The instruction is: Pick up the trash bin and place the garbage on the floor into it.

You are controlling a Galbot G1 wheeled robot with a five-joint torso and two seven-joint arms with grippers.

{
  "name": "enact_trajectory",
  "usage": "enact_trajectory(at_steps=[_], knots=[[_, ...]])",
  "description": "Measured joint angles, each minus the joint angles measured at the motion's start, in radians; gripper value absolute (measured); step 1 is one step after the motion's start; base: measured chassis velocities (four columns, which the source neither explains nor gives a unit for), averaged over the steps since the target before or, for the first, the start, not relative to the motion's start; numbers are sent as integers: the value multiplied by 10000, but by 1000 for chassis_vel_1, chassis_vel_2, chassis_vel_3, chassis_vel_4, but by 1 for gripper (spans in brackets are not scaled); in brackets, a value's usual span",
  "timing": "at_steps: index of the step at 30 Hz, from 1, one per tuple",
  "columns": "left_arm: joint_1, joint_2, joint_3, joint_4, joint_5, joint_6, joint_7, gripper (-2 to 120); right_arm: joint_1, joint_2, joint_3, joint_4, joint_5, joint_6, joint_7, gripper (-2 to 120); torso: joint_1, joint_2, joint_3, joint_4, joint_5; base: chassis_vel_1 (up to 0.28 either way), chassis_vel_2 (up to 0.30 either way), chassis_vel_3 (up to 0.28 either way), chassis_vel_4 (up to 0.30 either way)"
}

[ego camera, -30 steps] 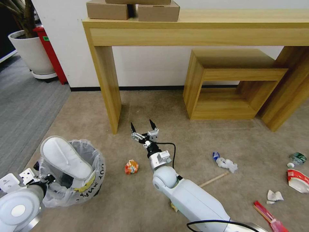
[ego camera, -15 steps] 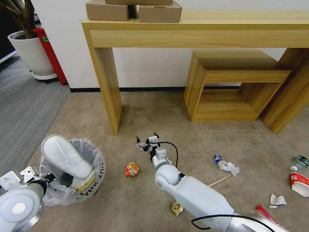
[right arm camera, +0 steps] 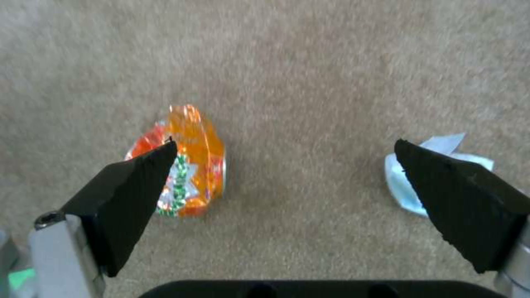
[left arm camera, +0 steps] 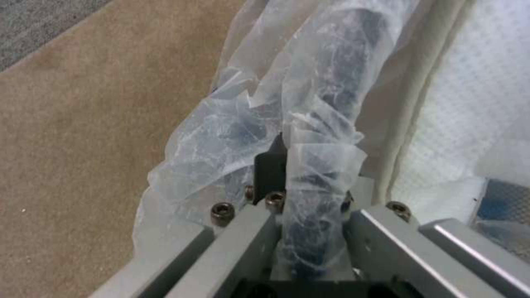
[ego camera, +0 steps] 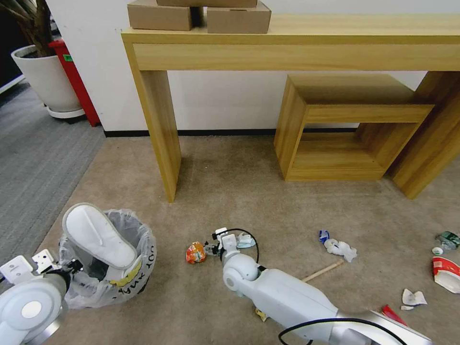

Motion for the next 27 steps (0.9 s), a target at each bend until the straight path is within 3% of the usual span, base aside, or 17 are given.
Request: enact_trajectory(at_steps=[17,27], knots=[[137,-66,60,55,264,20,70,0,386,1652,-289,-3234,-649,1393,-1742,100,1,0,0,-1,0,0,0,0,0],[167,-187,154,115,431,33,86,0,340,2452,-109,-4258,-886,1743,-2250,100,0,0,0,0,0,0,0,0,0]])
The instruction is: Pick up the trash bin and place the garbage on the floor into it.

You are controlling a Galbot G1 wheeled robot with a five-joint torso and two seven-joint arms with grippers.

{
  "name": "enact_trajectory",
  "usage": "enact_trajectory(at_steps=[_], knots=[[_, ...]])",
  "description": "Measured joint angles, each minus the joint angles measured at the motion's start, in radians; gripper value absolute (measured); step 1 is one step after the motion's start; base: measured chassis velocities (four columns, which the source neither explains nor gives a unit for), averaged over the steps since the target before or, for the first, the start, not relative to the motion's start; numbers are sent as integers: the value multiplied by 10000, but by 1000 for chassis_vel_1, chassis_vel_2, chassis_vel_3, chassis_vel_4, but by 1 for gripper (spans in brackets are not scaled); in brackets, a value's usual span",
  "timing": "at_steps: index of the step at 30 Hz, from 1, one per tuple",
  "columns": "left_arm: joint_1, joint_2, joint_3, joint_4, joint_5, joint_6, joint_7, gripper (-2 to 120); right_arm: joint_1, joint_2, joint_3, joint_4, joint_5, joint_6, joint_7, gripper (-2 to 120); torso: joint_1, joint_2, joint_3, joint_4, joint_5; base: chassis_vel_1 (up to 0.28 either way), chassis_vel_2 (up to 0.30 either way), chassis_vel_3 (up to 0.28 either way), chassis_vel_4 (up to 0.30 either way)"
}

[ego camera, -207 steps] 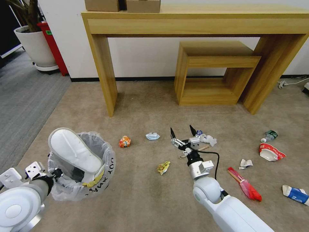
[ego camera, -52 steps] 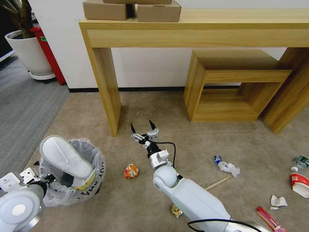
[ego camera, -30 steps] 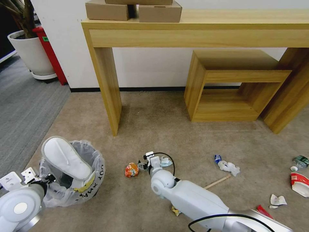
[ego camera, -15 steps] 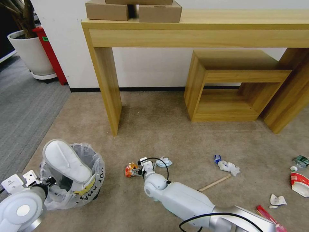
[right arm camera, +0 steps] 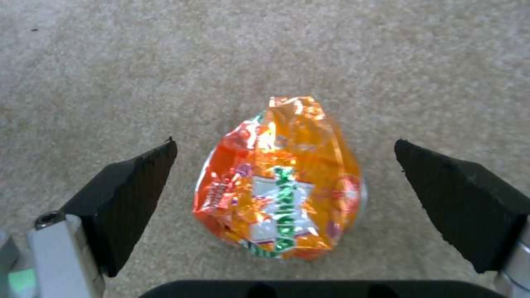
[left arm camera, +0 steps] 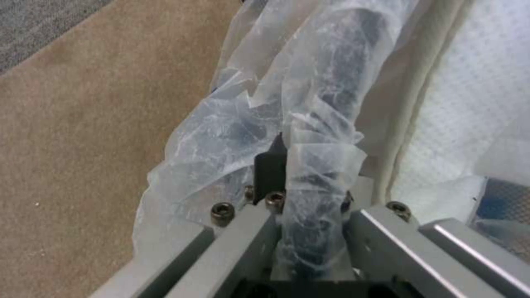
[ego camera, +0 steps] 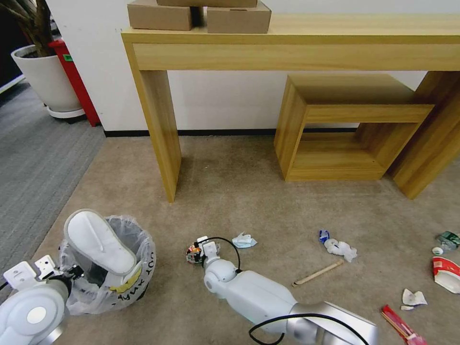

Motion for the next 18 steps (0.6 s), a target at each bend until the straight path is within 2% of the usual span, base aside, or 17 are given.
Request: enact_trajectory(at_steps=[18], knots=[[-77,-100,120,108,120,12,53,0,-23,86,603,-868,-202,226,-645,100,0,0,0,-1,2,0,0,0,0]])
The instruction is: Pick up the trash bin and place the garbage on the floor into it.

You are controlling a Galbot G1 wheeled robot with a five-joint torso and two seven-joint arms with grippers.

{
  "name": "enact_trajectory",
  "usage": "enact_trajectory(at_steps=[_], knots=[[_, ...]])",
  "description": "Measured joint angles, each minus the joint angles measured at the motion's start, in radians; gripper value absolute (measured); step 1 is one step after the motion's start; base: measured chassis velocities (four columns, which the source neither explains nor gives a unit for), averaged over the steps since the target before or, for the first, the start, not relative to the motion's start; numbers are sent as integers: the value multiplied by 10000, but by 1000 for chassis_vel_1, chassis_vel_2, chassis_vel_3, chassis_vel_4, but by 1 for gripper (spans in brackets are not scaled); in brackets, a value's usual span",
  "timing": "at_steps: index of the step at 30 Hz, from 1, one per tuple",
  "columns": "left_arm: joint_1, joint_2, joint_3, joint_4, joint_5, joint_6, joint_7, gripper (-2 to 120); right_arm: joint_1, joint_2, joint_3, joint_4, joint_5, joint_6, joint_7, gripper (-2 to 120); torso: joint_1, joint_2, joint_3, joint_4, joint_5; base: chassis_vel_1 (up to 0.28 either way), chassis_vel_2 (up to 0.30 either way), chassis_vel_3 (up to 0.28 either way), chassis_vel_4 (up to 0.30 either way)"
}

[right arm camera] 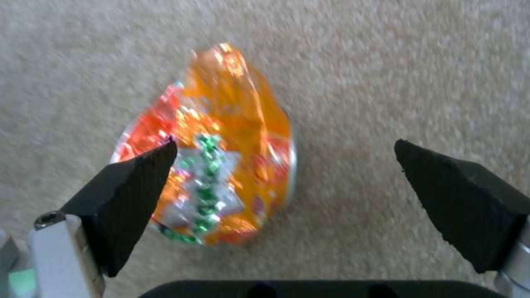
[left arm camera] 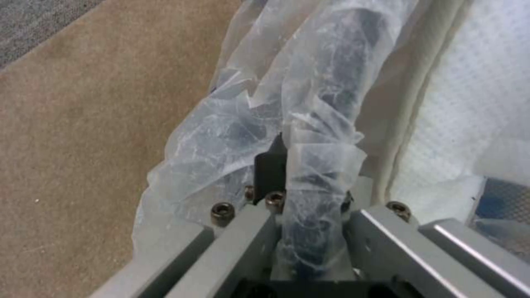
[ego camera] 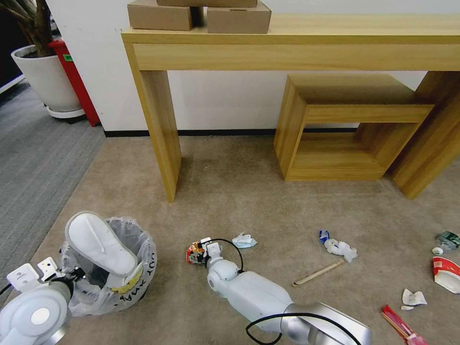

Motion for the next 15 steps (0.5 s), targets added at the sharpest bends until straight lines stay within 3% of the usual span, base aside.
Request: enact_trajectory(at_steps=[7,15], knots=[[45,-32,49,15,96,11,9,0,-106,-4,307,-697,-357,279,-517,100,0,0,0,0,0,0,0,0,0],[77,-150,136,-66,220,28,21,0,-211,-11,369,-627,-414,348,-610,100,0,0,0,-1,1,0,0,0,0]])
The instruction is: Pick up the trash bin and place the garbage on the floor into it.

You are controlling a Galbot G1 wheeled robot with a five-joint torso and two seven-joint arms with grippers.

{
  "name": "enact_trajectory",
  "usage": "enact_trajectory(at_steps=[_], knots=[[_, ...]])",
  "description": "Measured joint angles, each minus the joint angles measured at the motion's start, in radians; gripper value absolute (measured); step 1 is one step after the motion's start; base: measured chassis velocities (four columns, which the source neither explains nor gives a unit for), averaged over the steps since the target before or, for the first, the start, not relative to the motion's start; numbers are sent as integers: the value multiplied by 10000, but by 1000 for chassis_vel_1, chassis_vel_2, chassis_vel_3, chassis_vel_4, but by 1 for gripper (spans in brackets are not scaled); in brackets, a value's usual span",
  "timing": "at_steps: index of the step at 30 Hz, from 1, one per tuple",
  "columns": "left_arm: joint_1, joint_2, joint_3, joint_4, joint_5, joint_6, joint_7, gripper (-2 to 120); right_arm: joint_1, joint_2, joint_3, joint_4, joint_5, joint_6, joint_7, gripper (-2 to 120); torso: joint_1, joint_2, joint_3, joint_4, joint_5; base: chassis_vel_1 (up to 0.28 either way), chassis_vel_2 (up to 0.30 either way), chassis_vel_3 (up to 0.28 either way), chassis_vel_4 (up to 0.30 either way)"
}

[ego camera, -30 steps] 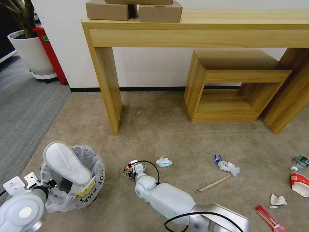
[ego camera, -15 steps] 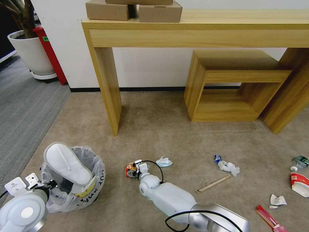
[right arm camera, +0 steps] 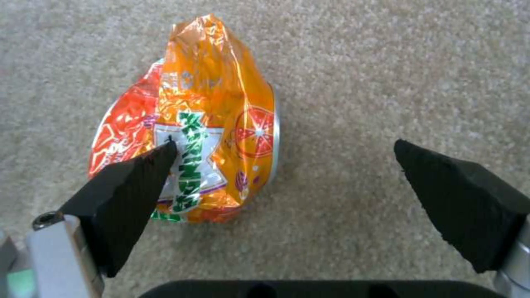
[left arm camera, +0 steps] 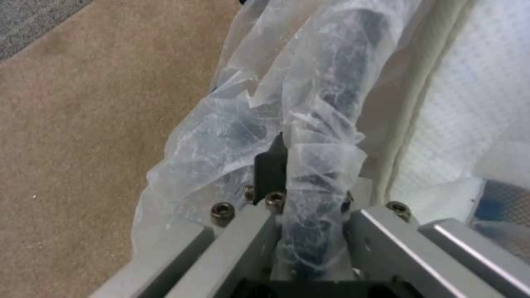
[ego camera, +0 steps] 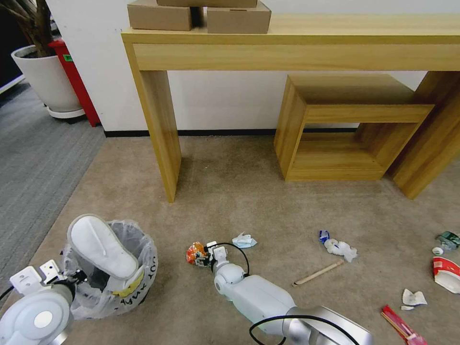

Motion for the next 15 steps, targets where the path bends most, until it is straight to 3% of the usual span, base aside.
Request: enact_trajectory(at_steps=[15], knots=[[147,-295,90,-143,270,22,15,0,22,0,-5,-1,22,60,-167,100,0,0,0,2,-1,0,0,0,0]])
